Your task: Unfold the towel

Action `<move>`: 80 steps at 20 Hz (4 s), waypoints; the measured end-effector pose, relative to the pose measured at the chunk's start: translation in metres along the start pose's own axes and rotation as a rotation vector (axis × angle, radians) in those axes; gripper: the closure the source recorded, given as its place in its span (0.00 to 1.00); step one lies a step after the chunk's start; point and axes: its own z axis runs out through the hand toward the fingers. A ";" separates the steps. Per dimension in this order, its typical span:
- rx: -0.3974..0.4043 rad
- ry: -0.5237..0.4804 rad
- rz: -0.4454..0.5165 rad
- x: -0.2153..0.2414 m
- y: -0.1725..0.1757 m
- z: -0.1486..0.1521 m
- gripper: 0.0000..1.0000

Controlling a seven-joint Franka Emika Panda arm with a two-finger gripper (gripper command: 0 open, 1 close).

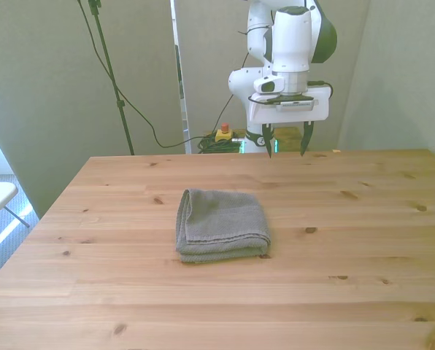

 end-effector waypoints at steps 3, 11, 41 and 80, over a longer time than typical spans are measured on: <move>0.001 -0.003 0.006 0.002 0.001 0.001 0.00; 0.067 0.044 0.167 0.095 0.054 -0.014 0.00; 0.373 0.051 0.264 0.274 0.127 0.037 1.00; 0.381 0.046 0.249 0.270 0.113 0.047 1.00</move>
